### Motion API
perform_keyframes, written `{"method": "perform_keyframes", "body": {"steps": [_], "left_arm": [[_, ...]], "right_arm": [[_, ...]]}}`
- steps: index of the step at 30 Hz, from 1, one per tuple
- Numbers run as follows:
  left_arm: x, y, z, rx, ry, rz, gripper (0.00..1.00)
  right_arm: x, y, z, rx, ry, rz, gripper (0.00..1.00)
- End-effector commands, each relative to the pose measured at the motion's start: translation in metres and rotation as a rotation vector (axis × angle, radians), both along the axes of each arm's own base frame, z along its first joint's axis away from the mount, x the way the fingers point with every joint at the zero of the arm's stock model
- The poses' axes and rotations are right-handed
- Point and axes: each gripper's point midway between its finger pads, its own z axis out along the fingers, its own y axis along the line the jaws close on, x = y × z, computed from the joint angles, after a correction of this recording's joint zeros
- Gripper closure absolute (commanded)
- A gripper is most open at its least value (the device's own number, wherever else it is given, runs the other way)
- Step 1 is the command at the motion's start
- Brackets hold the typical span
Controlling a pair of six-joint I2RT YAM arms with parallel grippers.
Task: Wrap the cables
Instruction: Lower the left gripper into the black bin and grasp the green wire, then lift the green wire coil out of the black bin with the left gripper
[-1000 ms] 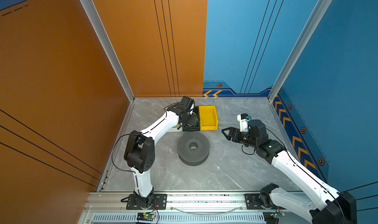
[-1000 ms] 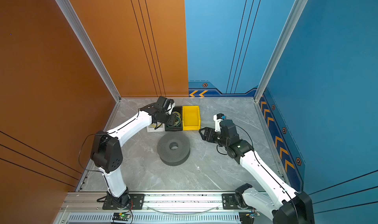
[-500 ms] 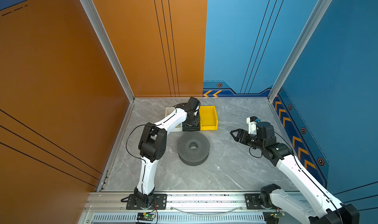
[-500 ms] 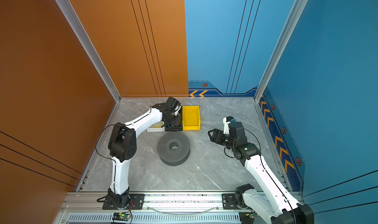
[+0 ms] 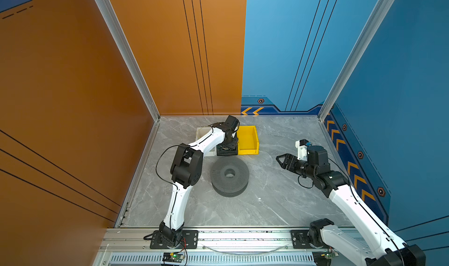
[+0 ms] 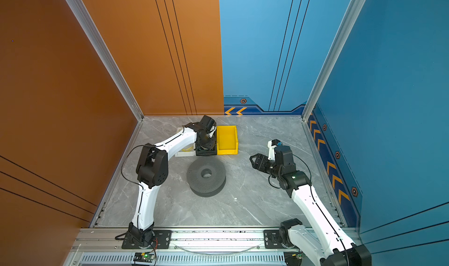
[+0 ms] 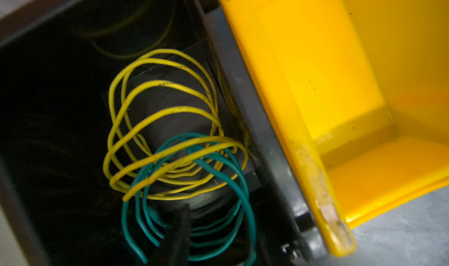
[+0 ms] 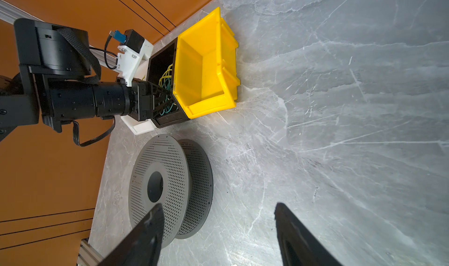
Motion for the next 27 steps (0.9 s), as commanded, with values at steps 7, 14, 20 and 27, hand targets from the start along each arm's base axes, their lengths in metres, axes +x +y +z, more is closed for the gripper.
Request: {"method": "perform_keyframes", "body": {"steps": [7, 14, 20, 27], "left_arm": [[0.004, 0.012, 0.008, 0.026, -0.013, 0.036, 0.93], [0.004, 0.013, 0.026, -0.015, -0.029, 0.054, 1.0], [-0.003, 0.017, 0.073, -0.118, -0.074, 0.087, 1.0], [-0.022, 0.022, 0.113, -0.205, -0.046, 0.09, 0.99]], "right_arm": [[-0.002, -0.004, -0.004, -0.011, 0.003, -0.003, 0.28], [-0.003, -0.006, -0.001, -0.009, -0.007, -0.015, 0.28], [0.0, -0.006, 0.007, -0.003, -0.033, -0.021, 0.28], [0.007, -0.001, 0.014, 0.024, -0.055, -0.017, 0.28]]}}
